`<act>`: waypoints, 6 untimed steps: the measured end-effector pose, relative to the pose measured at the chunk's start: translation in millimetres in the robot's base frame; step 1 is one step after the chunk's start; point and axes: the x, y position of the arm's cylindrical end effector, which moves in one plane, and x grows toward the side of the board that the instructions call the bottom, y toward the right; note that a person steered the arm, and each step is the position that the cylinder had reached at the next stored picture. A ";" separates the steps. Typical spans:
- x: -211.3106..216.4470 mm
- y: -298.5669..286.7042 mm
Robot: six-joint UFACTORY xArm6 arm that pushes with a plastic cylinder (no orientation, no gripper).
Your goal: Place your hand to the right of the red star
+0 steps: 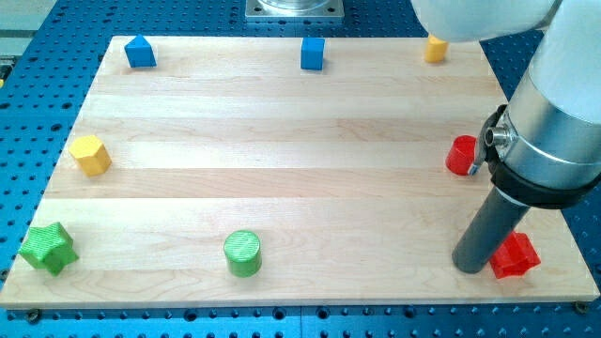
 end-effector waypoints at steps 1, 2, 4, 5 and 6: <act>0.1 0.0; 0.6 1.2; -1.6 -11.2; -47.0 -18.4; -48.2 27.8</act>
